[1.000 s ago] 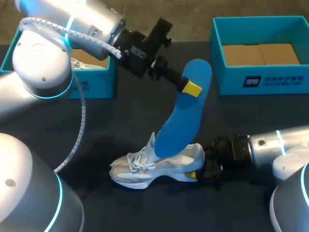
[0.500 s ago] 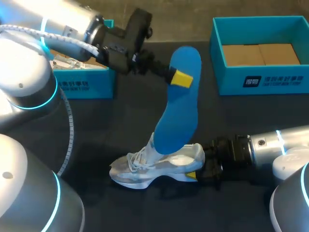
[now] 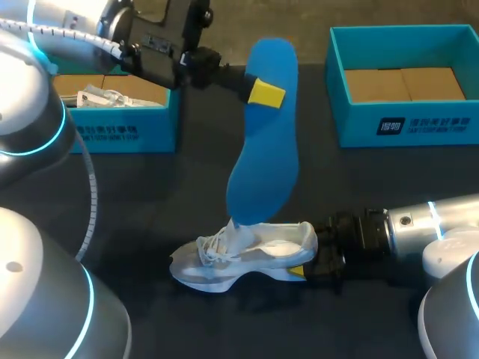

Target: Take the shoe out of the shoebox, open the shoe tongue, remove and reinsert the insole, then place the shoe into the shoebox

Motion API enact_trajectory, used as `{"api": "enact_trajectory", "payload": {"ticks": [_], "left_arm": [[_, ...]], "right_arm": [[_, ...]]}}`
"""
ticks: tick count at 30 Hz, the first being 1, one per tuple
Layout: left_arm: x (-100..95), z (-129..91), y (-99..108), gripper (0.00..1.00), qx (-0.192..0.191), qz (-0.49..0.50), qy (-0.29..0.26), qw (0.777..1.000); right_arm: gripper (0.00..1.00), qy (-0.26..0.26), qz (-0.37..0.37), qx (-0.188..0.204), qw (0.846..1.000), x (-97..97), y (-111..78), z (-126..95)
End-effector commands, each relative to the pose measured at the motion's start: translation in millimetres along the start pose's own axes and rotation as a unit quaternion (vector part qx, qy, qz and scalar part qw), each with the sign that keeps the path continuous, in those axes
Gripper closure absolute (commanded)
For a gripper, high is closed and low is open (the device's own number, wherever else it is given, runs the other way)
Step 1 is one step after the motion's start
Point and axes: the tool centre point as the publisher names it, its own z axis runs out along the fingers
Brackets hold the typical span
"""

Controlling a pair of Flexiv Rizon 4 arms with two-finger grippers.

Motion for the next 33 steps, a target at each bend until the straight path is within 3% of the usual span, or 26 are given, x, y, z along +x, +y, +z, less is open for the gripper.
{"api": "enact_trajectory", "payload": {"ticks": [1, 18, 25, 33], "left_arm": [[13.3, -1, 1, 1.0, 0.013, 0.006, -0.021, 1.0], [15.8, -4, 5, 1.0, 0.025, 0.002, -0.025, 0.999], [34.1, -14, -5, 1.0, 0.06, 0.006, -0.019, 0.998], [48.0, -21, 2, 1.0, 0.057, -0.003, -0.016, 0.998]], "right_arm": [[1.0, 0.0, 0.0, 0.002, 1.0, 0.6, 0.2, 1], [1.0, 0.0, 0.0, 0.002, 1.0, 0.6, 0.2, 1], [1.0, 0.0, 0.0, 0.002, 1.0, 0.6, 0.2, 1], [1.0, 0.0, 0.0, 0.002, 1.0, 0.6, 0.2, 1]]}}
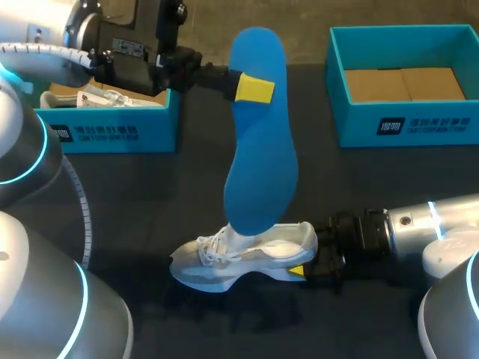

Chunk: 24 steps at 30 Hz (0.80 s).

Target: Take the shoe out of the shoebox, open the shoe tongue, remove and reinsert the insole, then place the shoe into the shoebox

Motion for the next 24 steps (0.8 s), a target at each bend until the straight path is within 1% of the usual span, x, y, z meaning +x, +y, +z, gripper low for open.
{"api": "enact_trajectory", "payload": {"ticks": [1, 8, 14, 15, 17, 24], "left_arm": [[9.0, -9.9, 8.1, 1.0, 0.004, 0.003, -0.008, 1.0], [9.6, -16.2, 5.0, 1.0, 0.017, 0.005, -0.014, 1.0], [12.6, -17.3, 1.4, 1.0, 0.019, 0.005, -0.011, 1.0], [12.1, -17.9, 0.1, 1.0, 0.019, 0.0, -0.003, 1.0], [11.6, -19.1, -1.9, 1.0, 0.015, -0.002, -0.005, 1.0], [11.6, -19.1, -1.9, 1.0, 0.015, -0.002, -0.005, 1.0]], "right_arm": [[1.0, 0.0, 0.0, 0.002, 1.0, 0.6, 0.3, 1.0], [1.0, 0.0, 0.0, 0.002, 1.0, 0.6, 0.3, 1.0], [1.0, 0.0, 0.0, 0.002, 1.0, 0.6, 0.3, 1.0], [1.0, 0.0, 0.0, 0.002, 1.0, 0.6, 0.3, 1.0], [1.0, 0.0, 0.0, 0.002, 1.0, 0.6, 0.3, 1.0], [1.0, 0.0, 0.0, 0.002, 1.0, 0.6, 0.3, 1.0]]}}
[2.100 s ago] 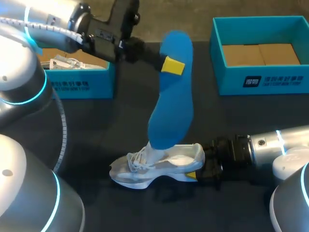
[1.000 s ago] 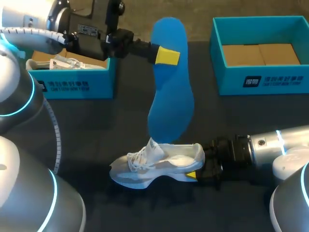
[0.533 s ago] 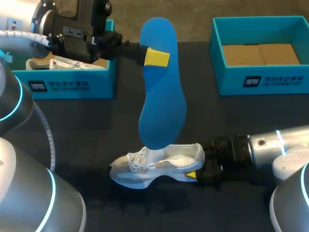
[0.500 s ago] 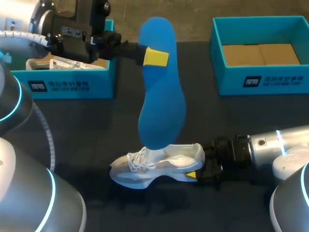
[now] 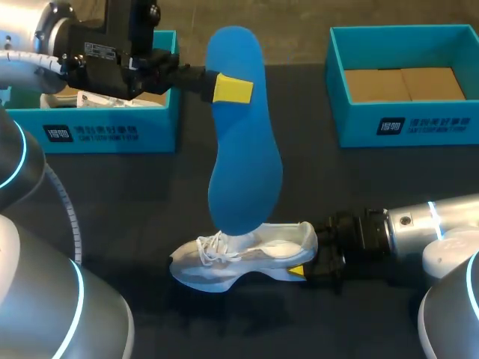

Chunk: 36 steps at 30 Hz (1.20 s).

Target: Take the shoe out of the shoebox, open the shoe tongue, remove and reinsert the insole, then place the shoe into the shoebox

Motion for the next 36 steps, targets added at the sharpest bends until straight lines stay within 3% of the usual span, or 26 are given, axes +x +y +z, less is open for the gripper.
{"api": "enact_trajectory", "payload": {"ticks": [1, 5, 6, 7, 8, 19, 25, 32, 36], "left_arm": [[-0.4, 0, -2, 1.0, -0.002, 0.0, 0.001, 1.0], [-0.4, 0, -2, 1.0, -0.002, 0.0, 0.001, 1.0], [-0.4, 0, -2, 1.0, -0.002, 0.0, 0.001, 1.0], [-0.4, 0, -2, 1.0, -0.002, 0.0, 0.001, 1.0], [-0.4, 0, -2, 1.0, -0.002, 0.0, 0.001, 1.0], [-0.4, 0, -2, 1.0, -0.002, 0.0, 0.001, 1.0], [-0.4, 0, -2, 1.0, -0.002, 0.0, 0.001, 1.0], [-0.4, 0, -2, 1.0, -0.002, 0.0, 0.001, 1.0], [-0.4, 0, -2, 1.0, -0.002, 0.0, 0.001, 1.0]], "right_arm": [[1.0, 0.0, 0.0, 0.002, 1.0, 0.6, 0.3, 1], [1.0, -0.004, 0.003, 0.016, 1.0, -0.8, 1.0, 0], [0.77, -0.005, 0.003, 0.02, 1.0, -1.1, 1.5, 0], [0.16, -0.005, 0.004, 0.023, 1.0, -1.2, 2.4, 0], [0.0, -0.005, 0.005, 0.028, 1.0, -1.2, 3.2, 0], [0.0, -0.015, 0.002, 0.055, 0.998, 0.4, 8.1, -14], [0.0, -0.008, 0.007, 0.089, 0.996, -1.3, 5.2, -33], [0.0, -0.006, 0.001, 0.161, 0.987, -1.5, 21.0, -55], [0.0, -0.004, 0.001, 0.238, 0.971, -1.5, 35.4, -59]]}}
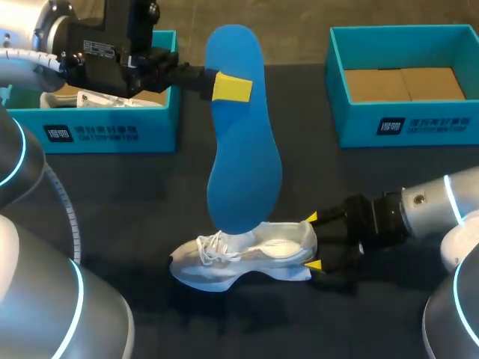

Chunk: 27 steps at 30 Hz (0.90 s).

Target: Take the shoe out of the shoebox, open the shoe tongue, remove and reinsert the insole, then place the shoe into the shoebox

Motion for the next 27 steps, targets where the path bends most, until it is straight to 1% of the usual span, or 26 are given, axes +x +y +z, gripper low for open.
{"api": "enact_trajectory", "payload": {"ticks": [1, 2, 3, 4, 6, 7, 9, 11, 18, 27], "left_arm": [[-0.6, 1, -1, 1.0, -0.002, 0.0, 0.0, 1.0], [-0.6, 1, -1, 1.0, -0.002, 0.0, 0.0, 1.0], [-0.6, 1, -1, 1.0, -0.002, 0.0, 0.0, 1.0], [-0.6, 1, -1, 1.0, -0.002, 0.0, 0.0, 1.0], [-0.6, 1, -1, 1.0, -0.002, 0.0, 0.0, 1.0], [-0.6, 1, -1, 1.0, -0.002, 0.0, 0.0, 1.0], [-0.6, 1, -1, 1.0, -0.002, 0.0, 0.0, 1.0], [-0.6, 1, -1, 1.0, -0.002, 0.0, 0.0, 1.0], [-0.6, 1, -1, 1.0, -0.002, 0.0, 0.0, 1.0], [-0.6, 1, -1, 1.0, -0.002, 0.0, 0.0, 1.0]], "right_arm": [[0.0, 0.005, 0.004, 0.128, 0.992, 1.2, 18.9, -16], [0.0, 0.004, 0.004, 0.143, 0.99, 1.5, 20.9, -17], [0.0, 0.006, 0.005, 0.167, 0.986, 1.8, 23.0, -19], [0.0, 0.006, 0.007, 0.178, 0.984, 2.0, 23.7, -19], [0.0, 0.006, 0.012, 0.214, 0.977, 3.3, 25.4, -19], [0.0, 0.007, 0.013, 0.221, 0.975, 3.7, 25.7, -19], [0.0, 0.005, 0.016, 0.252, 0.968, 5.1, 27.2, -19], [0.0, 0.003, 0.015, 0.274, 0.962, 6.0, 28.7, -19], [0.0, -0.013, 0.005, 0.304, 0.953, 12.8, 40.9, -24], [0.0, -0.017, 0.001, 0.359, 0.933, 17.3, 47.5, -23]]}}
